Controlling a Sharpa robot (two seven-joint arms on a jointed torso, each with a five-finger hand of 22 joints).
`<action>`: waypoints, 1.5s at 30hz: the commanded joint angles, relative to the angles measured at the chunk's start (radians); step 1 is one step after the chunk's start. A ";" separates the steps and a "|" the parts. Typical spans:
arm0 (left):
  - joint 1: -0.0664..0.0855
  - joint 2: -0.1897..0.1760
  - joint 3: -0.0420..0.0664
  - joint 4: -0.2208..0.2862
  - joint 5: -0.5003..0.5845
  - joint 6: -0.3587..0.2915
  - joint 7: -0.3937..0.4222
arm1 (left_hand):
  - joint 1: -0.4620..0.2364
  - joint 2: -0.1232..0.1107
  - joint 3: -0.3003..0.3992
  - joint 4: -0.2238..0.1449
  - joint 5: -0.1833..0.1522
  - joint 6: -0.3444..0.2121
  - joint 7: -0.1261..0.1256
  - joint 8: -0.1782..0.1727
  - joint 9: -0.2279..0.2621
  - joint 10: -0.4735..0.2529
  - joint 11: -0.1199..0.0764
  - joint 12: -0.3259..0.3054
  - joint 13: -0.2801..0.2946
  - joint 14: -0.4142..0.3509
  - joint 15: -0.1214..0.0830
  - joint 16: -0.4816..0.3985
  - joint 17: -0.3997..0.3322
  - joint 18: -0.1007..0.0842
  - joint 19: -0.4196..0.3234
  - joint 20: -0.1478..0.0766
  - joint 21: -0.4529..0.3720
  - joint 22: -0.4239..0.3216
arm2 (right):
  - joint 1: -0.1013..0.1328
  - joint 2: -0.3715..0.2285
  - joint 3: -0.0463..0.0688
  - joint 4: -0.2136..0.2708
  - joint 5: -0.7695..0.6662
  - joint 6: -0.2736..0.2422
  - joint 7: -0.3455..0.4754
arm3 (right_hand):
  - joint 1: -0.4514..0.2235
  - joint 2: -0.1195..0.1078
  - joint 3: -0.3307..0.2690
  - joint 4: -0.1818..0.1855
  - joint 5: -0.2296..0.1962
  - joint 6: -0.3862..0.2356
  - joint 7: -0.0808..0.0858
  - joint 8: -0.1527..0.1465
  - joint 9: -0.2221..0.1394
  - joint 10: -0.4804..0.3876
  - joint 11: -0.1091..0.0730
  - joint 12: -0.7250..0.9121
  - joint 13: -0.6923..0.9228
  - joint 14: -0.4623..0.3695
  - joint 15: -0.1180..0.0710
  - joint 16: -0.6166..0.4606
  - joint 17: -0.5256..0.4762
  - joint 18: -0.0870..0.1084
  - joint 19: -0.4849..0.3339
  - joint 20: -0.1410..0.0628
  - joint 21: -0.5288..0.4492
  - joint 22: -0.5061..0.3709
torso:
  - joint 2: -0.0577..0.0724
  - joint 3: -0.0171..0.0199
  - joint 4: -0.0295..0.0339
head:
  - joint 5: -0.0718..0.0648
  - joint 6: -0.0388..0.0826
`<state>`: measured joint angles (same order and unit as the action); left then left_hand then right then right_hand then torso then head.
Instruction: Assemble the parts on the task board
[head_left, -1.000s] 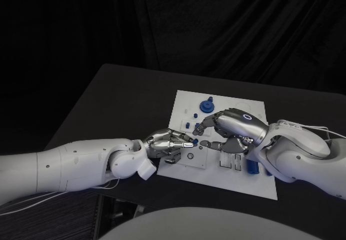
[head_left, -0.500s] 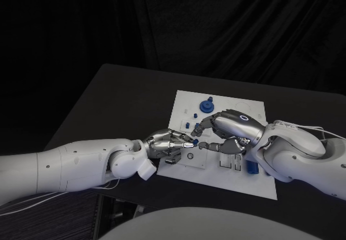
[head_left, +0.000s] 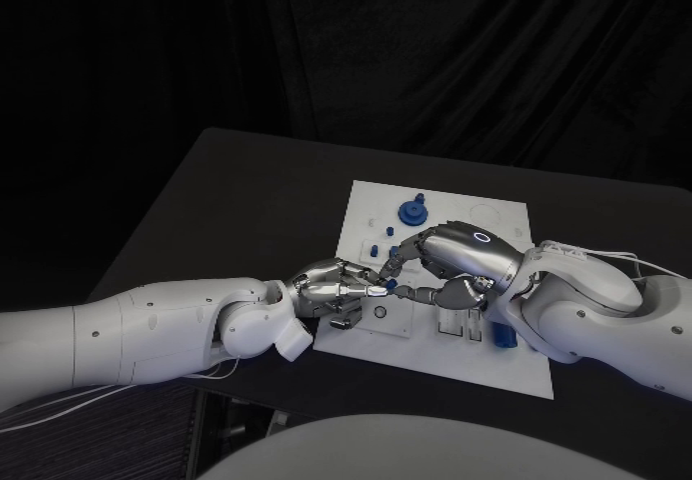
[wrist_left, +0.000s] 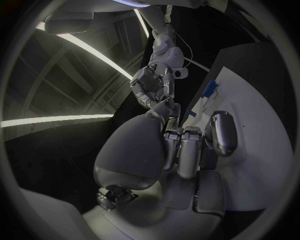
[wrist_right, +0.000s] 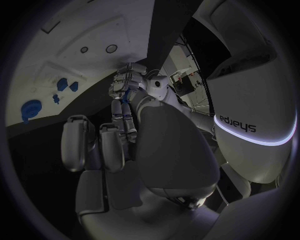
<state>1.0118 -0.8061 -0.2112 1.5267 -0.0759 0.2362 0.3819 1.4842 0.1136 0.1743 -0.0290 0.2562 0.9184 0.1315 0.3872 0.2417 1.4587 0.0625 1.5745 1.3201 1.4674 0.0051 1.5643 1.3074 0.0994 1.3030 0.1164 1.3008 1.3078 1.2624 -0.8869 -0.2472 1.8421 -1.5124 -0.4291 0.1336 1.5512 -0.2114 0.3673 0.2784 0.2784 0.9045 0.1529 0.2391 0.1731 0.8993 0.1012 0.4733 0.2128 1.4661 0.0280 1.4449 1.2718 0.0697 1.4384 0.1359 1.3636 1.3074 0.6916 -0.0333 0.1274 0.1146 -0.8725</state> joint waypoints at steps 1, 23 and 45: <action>-0.002 0.002 0.001 0.003 0.005 0.014 0.002 | 0.010 0.021 0.008 -0.002 0.006 -0.001 -0.010 0.003 0.058 0.112 -0.016 -0.004 0.251 0.103 -0.007 0.006 0.263 -0.017 0.000 -0.004 0.002 0.130 | -0.004 0.003 0.000 -0.001 -0.008 0.009 -0.013 | 0.000 0.010 0.006 0.000 0.003 0.013 -0.002 0.001 0.003 0.013 -0.001 -0.006 -0.002 0.011 -0.003 0.005 0.000 -0.016 0.007 -0.003 0.002 0.193 | 0.001 0.0002 0.0000 | 0.000 0.000; -0.003 0.004 0.001 0.003 0.005 0.024 -0.005 | 0.009 0.021 0.010 -0.003 0.005 -0.002 -0.010 0.004 0.061 0.112 -0.016 -0.004 0.251 0.103 -0.007 0.006 0.263 -0.017 -0.001 -0.005 0.001 0.130 | -0.007 0.011 0.000 -0.004 -0.008 0.011 -0.006 | 0.042 0.041 0.018 -0.047 -0.009 0.136 -0.031 0.030 0.049 0.154 -0.042 -0.021 -0.022 0.015 -0.038 0.004 -0.002 -0.019 0.014 -0.034 0.010 0.197 | 0.001 -0.0001 0.0009 | -0.001 0.000; -0.003 -0.016 0.001 0.003 0.005 -0.042 0.000 | -0.014 -0.012 0.039 0.006 -0.056 -0.531 0.009 -0.257 -0.102 0.085 -0.005 -0.027 0.239 0.103 0.005 0.006 0.263 -0.006 -0.050 0.006 -0.047 0.114 | 0.011 -0.021 0.001 0.014 -0.017 0.017 -0.026 | 0.053 0.046 0.011 -0.067 -0.022 0.183 -0.045 0.033 0.075 0.224 -0.060 -0.054 -0.031 0.020 -0.054 0.005 0.007 -0.021 0.018 -0.050 0.015 0.199 | 0.001 0.0002 -0.0005 | 0.006 0.000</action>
<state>1.0101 -0.8209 -0.2111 1.5252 -0.0759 0.2287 0.3720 1.4695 0.1070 0.2078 -0.0235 0.2024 0.3926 0.1396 0.1324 0.1410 1.4553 0.0659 1.5511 1.4953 1.4672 0.0061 1.5643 1.3077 0.0994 1.2577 0.1219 1.2569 1.3075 1.2684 -0.9054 -0.2477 1.8506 -1.5144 -0.4233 0.1321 1.6021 -0.1674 0.3782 0.2146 0.2544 1.0784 0.1085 0.2723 0.2453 1.1008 0.0536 0.4246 0.1802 1.4686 -0.0198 1.4448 1.2779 0.0611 1.4576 0.0907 1.3753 1.3078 0.6916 -0.0332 0.1267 0.1206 -0.8725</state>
